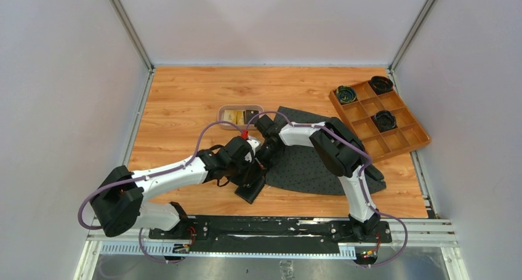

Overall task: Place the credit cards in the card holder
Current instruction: Close the card holder at the center of the board.

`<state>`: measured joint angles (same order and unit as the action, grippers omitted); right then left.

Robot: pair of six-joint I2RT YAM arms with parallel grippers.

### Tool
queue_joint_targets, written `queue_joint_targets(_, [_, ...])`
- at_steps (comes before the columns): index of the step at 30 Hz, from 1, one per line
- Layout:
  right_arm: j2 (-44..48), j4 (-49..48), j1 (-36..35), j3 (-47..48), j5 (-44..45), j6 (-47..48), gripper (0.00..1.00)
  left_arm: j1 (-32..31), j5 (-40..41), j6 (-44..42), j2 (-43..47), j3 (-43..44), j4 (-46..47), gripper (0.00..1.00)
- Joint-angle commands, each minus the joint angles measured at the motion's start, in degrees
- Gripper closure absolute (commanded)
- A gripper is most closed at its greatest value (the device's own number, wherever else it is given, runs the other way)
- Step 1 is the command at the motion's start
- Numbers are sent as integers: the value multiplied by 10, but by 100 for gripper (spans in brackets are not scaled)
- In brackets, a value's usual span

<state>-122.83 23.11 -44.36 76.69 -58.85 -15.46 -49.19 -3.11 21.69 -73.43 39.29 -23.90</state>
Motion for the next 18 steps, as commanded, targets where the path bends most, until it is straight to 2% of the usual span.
queue_joint_targets(1, [-19,14,-17,-9,60,19,100,-12,27,8,-15,18,-3,82])
queue_joint_targets(18, [-18,14,-17,-9,60,19,100,-22,28,13,-41,21,-12,85])
